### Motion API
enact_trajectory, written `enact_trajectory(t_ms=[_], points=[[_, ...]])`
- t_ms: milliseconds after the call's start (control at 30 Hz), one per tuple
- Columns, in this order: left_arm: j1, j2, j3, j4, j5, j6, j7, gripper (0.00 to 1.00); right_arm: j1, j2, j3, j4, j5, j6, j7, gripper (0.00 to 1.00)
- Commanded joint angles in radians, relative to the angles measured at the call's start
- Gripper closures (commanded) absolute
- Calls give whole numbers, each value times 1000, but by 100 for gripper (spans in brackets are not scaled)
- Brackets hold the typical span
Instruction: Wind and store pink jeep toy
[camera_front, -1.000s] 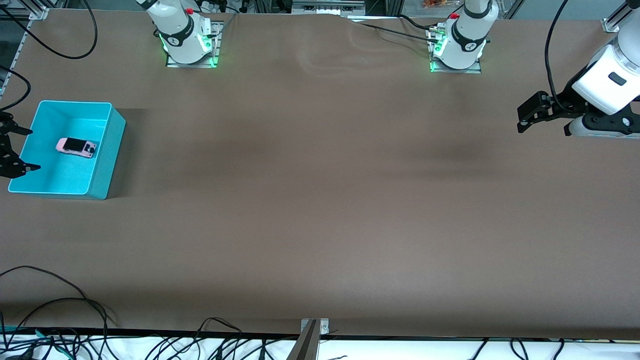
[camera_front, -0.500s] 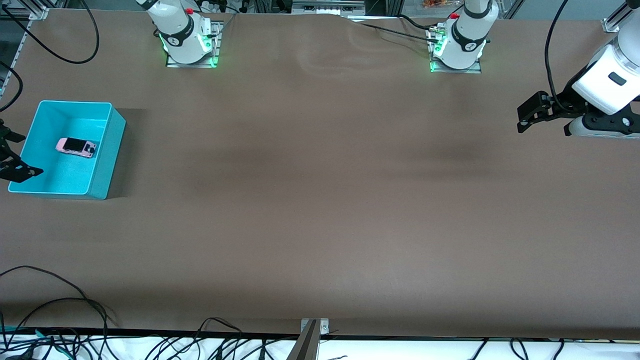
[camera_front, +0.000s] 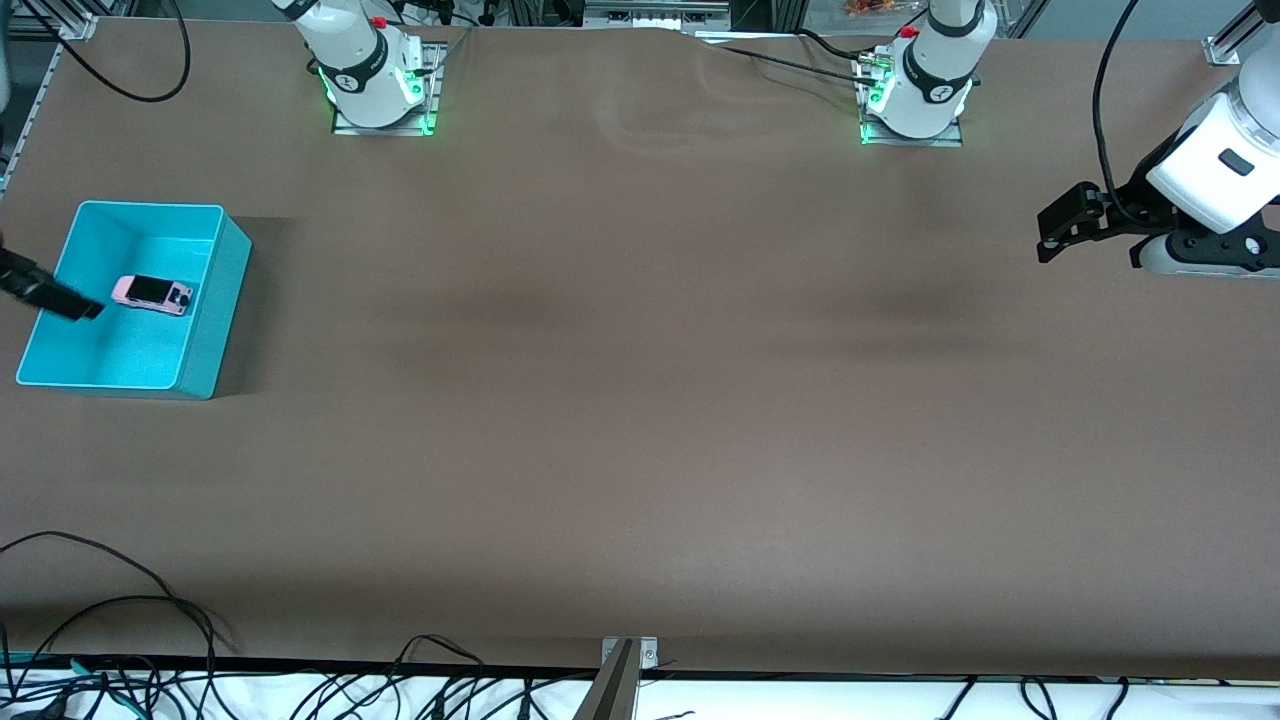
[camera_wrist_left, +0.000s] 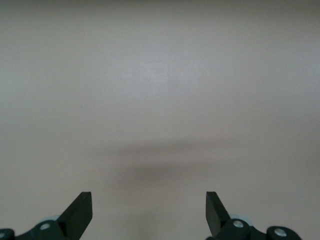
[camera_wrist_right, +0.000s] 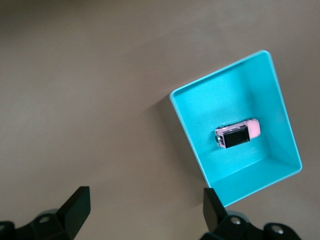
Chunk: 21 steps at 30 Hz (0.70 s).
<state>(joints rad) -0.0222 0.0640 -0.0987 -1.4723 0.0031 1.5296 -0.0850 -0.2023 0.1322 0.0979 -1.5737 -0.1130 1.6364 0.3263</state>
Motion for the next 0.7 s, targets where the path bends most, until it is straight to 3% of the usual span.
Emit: enact_trajectory(t_ms=[0, 167, 433, 667], points=[[7, 7, -6, 4, -2, -16, 2, 0, 98, -89, -24, -111, -11, 23, -104, 0], [8, 25, -4, 4, -2, -17, 4, 0, 146, -98, -27, -112, -5, -7, -107, 0], [11, 23, -1, 6, -3, -16, -12, 0, 158, -121, -30, -100, 94, -87, -108, 0], [45, 25, -3, 4, -5, -16, 28, 0, 235, -120, -102, -81, 89, -101, -108, 0]])
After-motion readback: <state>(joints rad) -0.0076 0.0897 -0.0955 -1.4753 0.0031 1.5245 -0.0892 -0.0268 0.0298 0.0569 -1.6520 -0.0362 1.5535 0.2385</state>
